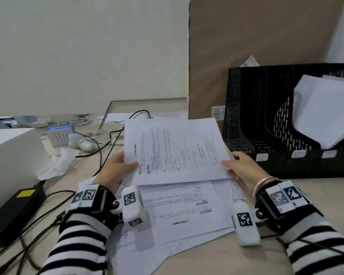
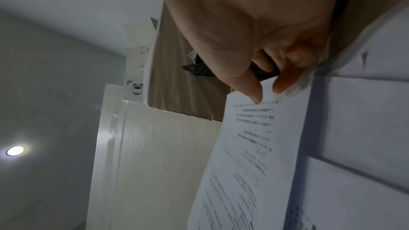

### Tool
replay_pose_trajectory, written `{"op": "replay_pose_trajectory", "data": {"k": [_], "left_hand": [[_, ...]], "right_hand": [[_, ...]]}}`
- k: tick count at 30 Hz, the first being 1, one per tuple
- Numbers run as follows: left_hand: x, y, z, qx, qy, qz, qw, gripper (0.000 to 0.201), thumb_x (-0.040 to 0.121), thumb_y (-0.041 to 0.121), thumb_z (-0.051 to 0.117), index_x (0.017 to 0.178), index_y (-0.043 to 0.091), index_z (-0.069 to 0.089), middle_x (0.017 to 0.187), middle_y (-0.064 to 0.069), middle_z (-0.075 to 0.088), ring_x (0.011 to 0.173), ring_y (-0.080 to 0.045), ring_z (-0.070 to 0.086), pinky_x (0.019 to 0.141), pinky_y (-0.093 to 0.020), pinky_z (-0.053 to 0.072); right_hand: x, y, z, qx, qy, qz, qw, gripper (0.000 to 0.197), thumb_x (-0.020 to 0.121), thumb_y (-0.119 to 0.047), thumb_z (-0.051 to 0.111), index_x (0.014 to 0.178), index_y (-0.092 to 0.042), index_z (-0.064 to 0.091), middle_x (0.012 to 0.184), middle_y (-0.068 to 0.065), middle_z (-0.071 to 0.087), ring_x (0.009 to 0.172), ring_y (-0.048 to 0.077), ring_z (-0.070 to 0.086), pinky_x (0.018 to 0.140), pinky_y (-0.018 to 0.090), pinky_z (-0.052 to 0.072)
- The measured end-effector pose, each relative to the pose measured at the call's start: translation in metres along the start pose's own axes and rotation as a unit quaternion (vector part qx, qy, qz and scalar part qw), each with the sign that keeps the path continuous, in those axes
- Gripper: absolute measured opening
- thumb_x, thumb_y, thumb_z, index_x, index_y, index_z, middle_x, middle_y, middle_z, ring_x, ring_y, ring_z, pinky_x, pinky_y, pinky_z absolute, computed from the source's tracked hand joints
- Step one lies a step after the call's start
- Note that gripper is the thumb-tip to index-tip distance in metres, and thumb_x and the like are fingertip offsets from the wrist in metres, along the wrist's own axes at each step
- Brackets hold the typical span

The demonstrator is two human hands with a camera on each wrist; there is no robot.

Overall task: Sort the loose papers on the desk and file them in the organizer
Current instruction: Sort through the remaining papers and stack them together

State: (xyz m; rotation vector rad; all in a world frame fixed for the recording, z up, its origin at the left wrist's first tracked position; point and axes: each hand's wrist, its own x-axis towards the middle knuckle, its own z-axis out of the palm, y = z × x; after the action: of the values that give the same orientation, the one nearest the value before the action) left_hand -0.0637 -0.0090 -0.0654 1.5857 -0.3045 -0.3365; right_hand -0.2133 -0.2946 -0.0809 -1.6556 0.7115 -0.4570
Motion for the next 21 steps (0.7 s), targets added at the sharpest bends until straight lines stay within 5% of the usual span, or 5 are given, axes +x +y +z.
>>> {"op": "replay_pose_trajectory", "data": {"k": [4, 8, 12, 15, 21], "left_hand": [[0.002, -0.002, 0.000, -0.027, -0.004, -0.022, 0.999, 0.028, 0.091, -0.009, 0.053, 0.110, 0.009, 0.064, 0.110, -0.016, 0.071, 0.104, -0.036, 0.067, 0.094, -0.054, 0.049], [0.008, -0.005, 0.001, -0.069, 0.029, -0.045, 0.996, 0.007, 0.095, 0.001, 0.053, 0.098, 0.001, 0.060, 0.114, -0.024, 0.066, 0.107, -0.041, 0.063, 0.097, -0.059, 0.046], [0.013, -0.009, -0.001, -0.094, 0.087, -0.055, 0.990, 0.012, 0.099, 0.004, 0.049, 0.102, -0.004, 0.056, 0.102, -0.024, 0.064, 0.095, -0.037, 0.062, 0.093, -0.054, 0.048], [0.018, -0.014, -0.008, -0.117, 0.161, -0.059, 0.978, 0.013, 0.097, 0.003, 0.048, 0.088, 0.002, 0.057, 0.095, -0.021, 0.062, 0.083, -0.031, 0.059, 0.086, -0.048, 0.046], [0.021, -0.017, -0.009, -0.151, 0.230, -0.042, 0.961, 0.018, 0.092, -0.001, 0.043, 0.078, 0.007, 0.051, 0.087, -0.013, 0.055, 0.076, -0.026, 0.053, 0.071, -0.036, 0.043]], "right_hand": [[-0.007, -0.004, 0.001, -0.013, 0.013, -0.045, 0.999, 0.010, 0.089, -0.006, 0.062, 0.098, -0.009, 0.065, 0.074, -0.003, 0.062, 0.060, 0.009, 0.055, 0.047, 0.014, 0.041], [-0.010, -0.007, 0.002, -0.033, 0.048, -0.075, 0.996, 0.020, 0.088, -0.003, 0.063, 0.071, -0.014, 0.061, 0.061, -0.004, 0.056, 0.053, 0.009, 0.049, 0.049, 0.015, 0.038], [-0.011, -0.008, 0.003, -0.040, 0.079, -0.088, 0.992, 0.015, 0.086, -0.006, 0.063, 0.071, -0.009, 0.062, 0.060, 0.004, 0.056, 0.056, 0.013, 0.051, 0.055, 0.021, 0.041], [-0.009, -0.008, 0.002, -0.033, 0.099, -0.086, 0.991, 0.010, 0.085, -0.005, 0.060, 0.075, -0.004, 0.063, 0.059, 0.007, 0.058, 0.058, 0.019, 0.054, 0.059, 0.031, 0.049], [-0.016, -0.013, 0.007, 0.017, 0.080, -0.107, 0.991, 0.012, 0.090, -0.006, 0.053, 0.085, -0.009, 0.063, 0.070, 0.006, 0.065, 0.050, 0.012, 0.057, 0.048, 0.023, 0.040]]}}
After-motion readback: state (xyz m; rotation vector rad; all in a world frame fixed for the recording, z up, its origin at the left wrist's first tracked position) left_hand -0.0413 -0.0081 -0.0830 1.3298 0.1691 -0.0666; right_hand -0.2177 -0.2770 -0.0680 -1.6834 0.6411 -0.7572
